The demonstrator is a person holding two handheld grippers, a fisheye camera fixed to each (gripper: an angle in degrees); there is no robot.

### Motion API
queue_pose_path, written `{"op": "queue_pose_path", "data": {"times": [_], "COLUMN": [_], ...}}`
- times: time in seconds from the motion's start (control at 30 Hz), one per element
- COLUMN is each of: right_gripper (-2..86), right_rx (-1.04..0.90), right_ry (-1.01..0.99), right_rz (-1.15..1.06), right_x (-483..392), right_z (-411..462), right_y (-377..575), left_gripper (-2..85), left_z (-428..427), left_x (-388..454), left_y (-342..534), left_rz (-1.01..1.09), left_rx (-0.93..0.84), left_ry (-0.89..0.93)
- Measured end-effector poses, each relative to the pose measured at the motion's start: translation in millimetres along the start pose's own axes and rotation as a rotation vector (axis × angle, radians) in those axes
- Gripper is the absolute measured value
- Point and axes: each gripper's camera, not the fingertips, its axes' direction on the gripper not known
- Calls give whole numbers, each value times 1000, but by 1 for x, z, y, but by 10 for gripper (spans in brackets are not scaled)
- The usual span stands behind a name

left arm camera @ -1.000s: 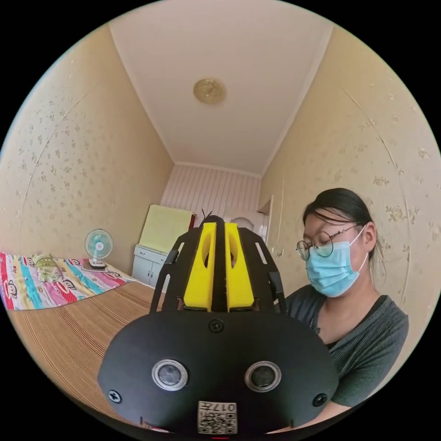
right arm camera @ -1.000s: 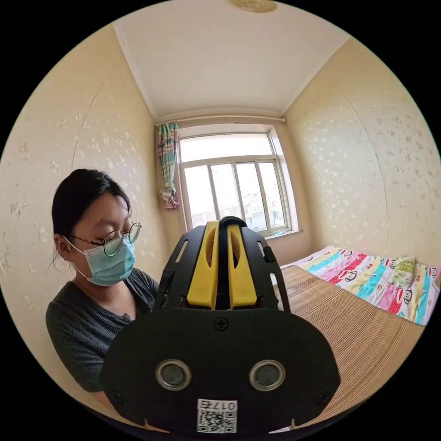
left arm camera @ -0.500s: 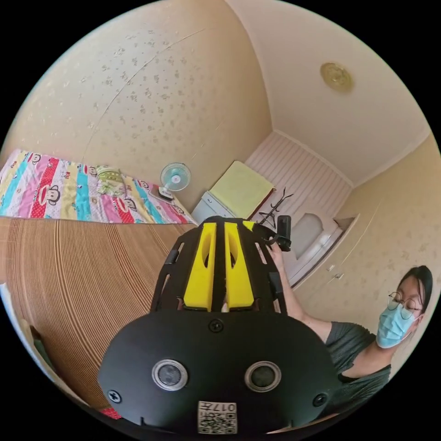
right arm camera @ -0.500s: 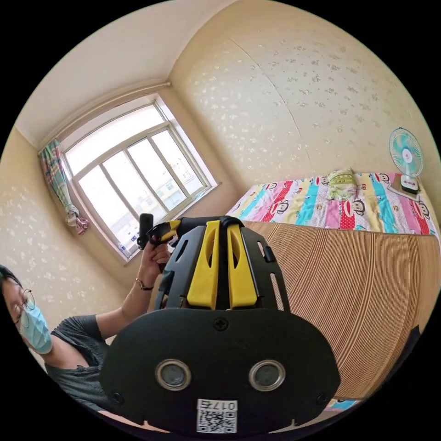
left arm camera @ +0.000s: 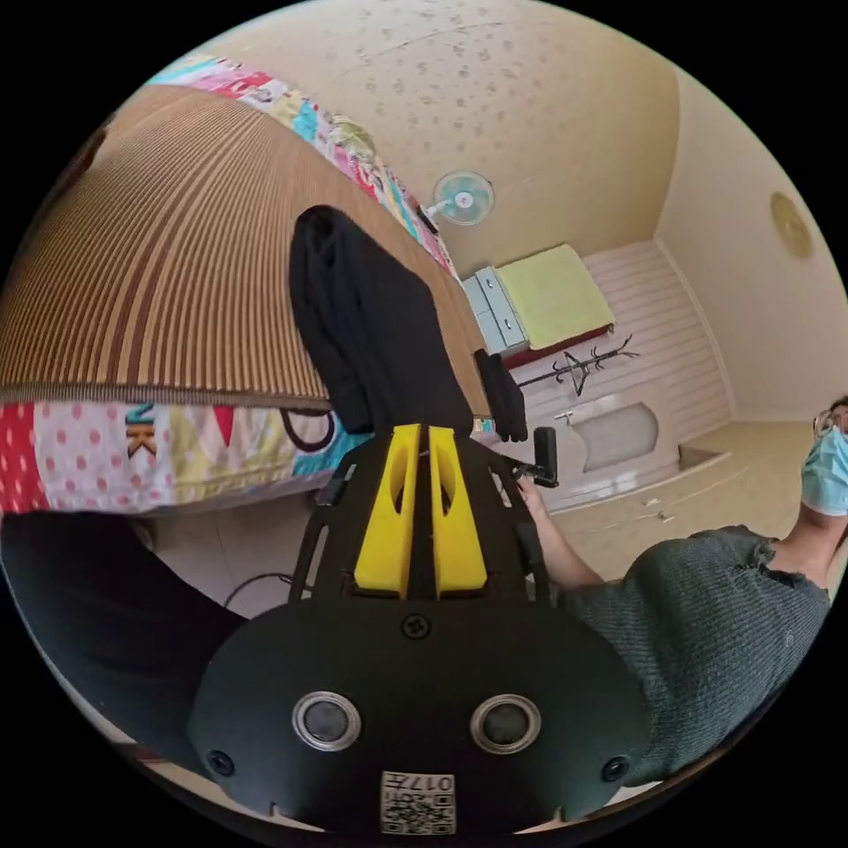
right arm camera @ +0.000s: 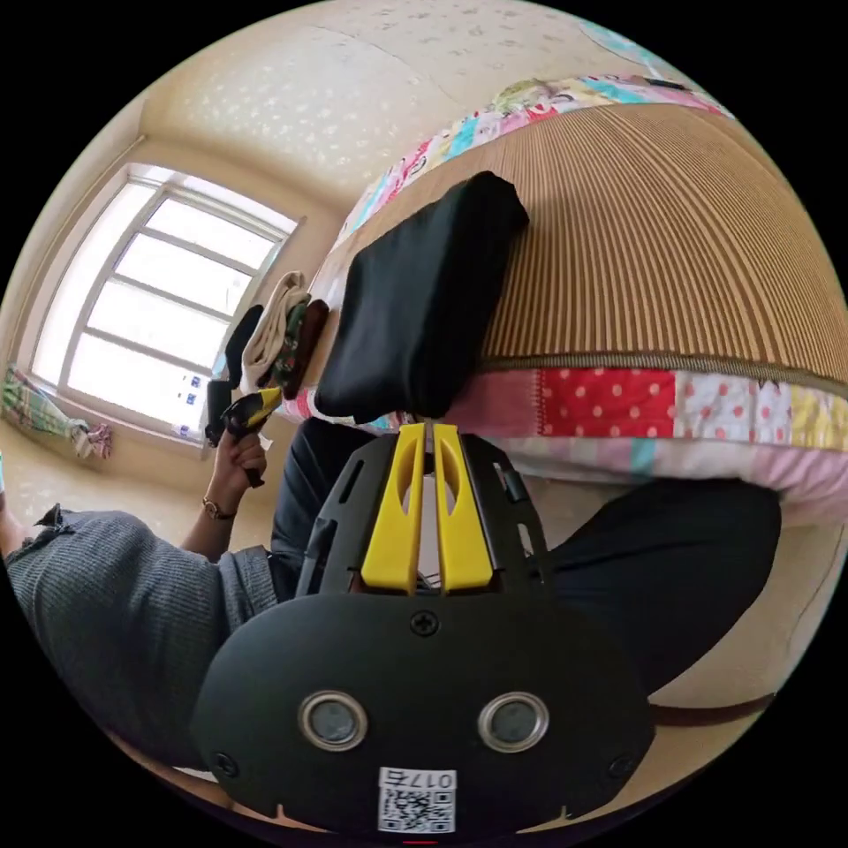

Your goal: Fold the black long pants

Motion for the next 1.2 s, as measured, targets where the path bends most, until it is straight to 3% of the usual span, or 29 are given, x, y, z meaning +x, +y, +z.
{"op": "queue_pose_path", "data": {"times": [0.07, 0.2, 0.3, 0.43, 0.5, 0.83, 1.0, 1.03, 1.2], "right_gripper": [60, 107, 136, 173, 192, 296, 220, 216, 180], "right_rx": [13, 70, 71, 74, 57, 46, 90, 84, 326], "right_ry": [-77, -274, -351, -487, -577, -744, -807, -844, -1105], "right_rz": [112, 213, 203, 208, 234, 358, 306, 310, 202], "right_x": [27, 57, 55, 54, 59, 79, 74, 77, 74], "right_z": [-9, -25, -28, -22, -9, 27, 28, 29, -7], "right_y": [24, 34, 14, -7, -14, -23, -34, -34, -40], "left_gripper": [132, 186, 208, 176, 112, 66, 1, -4, -8], "left_z": [3, 23, 56, 56, 60, 81, 83, 80, 50], "left_x": [-21, -23, -23, -24, -23, 10, 40, 47, 75], "left_y": [-8, -57, -99, -118, -122, -78, -49, -47, -41], "left_rz": [-106, -113, -173, -284, -277, -257, -152, -118, -11], "left_rx": [12, -25, -155, -152, -177, -303, -402, -405, -318], "left_ry": [16, -8, -109, -180, -114, 170, 140, 206, 217]}}
